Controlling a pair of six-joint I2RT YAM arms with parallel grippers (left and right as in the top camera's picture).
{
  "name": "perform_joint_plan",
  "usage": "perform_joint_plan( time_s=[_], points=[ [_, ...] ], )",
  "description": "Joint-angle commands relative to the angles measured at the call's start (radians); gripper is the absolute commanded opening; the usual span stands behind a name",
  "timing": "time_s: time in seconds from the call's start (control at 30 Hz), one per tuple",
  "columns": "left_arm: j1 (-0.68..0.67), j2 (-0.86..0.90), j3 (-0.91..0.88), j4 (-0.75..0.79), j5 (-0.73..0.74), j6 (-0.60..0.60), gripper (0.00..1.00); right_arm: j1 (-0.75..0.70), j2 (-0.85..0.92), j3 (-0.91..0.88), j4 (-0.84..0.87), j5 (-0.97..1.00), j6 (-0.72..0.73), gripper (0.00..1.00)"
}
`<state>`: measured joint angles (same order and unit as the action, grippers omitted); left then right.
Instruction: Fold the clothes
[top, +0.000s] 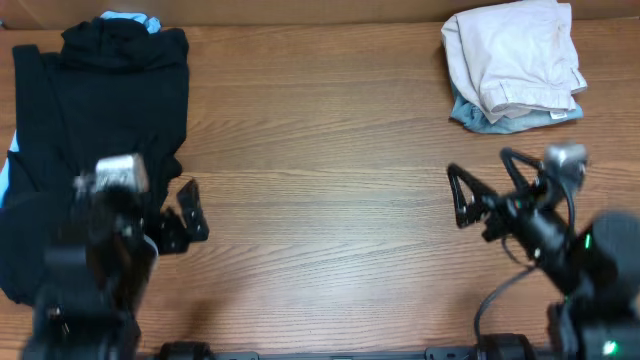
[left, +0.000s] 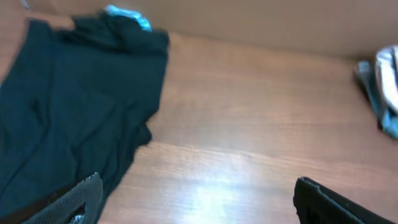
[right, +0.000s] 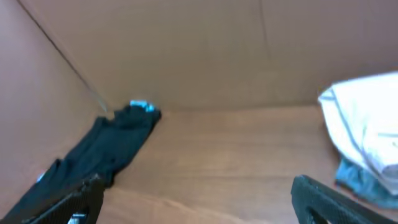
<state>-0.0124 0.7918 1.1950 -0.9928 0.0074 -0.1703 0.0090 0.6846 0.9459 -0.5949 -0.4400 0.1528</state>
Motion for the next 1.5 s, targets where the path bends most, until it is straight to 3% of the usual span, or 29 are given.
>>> perform_joint_plan(
  time_s=[0.0,0.23,0.6,0.8,1.0,1.1,1.27,1.47],
  points=[
    [0.006,0.149,0.153,-0.09,0.101,0.082,1.0,0.007,0.14,0.188,-0.133,-0.009,-0.081,1.0],
    [0.006,0.463,0.302,-0.264,0.116,0.077,1.0,0.007,0.426,0.424,-0.469,-0.006,-0.136,1.0],
    [0.024,0.76,0.304,-0.136,0.108,0.097,1.0,0.007,0.716,0.428,-0.486,-0.011,-0.124,1.0],
    [0.16,0.798,0.323,-0.024,0.037,0.132,1.0,0.007,0.753,0.428,-0.484,-0.011,-0.124,1.0],
    [0.318,0.867,0.323,0.229,0.027,0.153,1.0,0.009,0.753,0.428,-0.476,-0.011,-0.123,1.0],
    [0.371,0.948,0.323,0.312,0.021,0.249,1.0,0.009,0.753,0.428,-0.489,-0.009,-0.124,1.0],
    [0.39,1.073,0.323,0.275,0.015,0.431,1.0,0.009,0.753,0.428,-0.503,-0.005,-0.124,1.0],
    [0.395,1.165,0.323,0.268,-0.019,0.425,1.0,0.009,0.753,0.428,-0.503,0.017,-0.124,1.0]
  ],
)
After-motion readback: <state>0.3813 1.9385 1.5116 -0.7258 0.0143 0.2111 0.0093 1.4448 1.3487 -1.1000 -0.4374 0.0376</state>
